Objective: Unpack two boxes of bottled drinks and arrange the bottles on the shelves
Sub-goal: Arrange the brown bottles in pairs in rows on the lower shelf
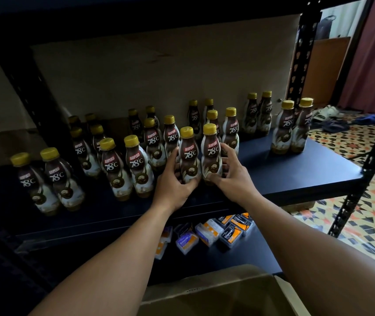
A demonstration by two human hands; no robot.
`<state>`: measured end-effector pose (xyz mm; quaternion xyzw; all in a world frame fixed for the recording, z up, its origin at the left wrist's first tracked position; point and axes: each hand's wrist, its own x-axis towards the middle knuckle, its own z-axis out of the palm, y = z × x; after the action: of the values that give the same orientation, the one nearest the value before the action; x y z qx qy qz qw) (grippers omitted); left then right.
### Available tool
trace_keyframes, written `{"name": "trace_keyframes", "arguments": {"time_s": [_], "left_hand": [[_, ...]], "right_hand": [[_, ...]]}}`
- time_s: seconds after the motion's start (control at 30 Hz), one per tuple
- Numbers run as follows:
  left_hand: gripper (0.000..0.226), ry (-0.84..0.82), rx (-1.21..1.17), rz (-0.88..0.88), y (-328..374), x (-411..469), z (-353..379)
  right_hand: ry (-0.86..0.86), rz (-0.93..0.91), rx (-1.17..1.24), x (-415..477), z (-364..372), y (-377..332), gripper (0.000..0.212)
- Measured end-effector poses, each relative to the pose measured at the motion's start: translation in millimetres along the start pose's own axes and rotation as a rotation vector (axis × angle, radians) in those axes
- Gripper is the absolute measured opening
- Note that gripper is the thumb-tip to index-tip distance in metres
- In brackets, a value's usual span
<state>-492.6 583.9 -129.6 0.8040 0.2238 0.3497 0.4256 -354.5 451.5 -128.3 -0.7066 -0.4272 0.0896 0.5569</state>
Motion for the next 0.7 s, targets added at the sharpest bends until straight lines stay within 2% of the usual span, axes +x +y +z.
{"name": "trace_keyframes", "arguments": {"time_s": [0.23,0.33,0.5,0.7], "left_hand": [[0.090,0.002,-0.012,-0.005,-1.1,0.4,0.3],[0.098,-0.005,-0.007,-0.002,-1.4,-0.6,-0.3],[0.107,-0.039,0.019,0.010,-0.8,-2.3,-1.5],[0.106,-0.039,0.036,0.020,-2.2,-2.4,-1.9]], "right_hand": [[0.005,0.003,0.003,-0.7,0.1,-1.5,0.082],[0.006,0.001,0.013,-1.4,0.1,-0.9,0.084],[-0.006,-0.053,0.011,-3.7,1.2,-0.9,0.100],[0.009,-0.070,-0.023,-1.8,2.3,-1.2,0.105]]}}
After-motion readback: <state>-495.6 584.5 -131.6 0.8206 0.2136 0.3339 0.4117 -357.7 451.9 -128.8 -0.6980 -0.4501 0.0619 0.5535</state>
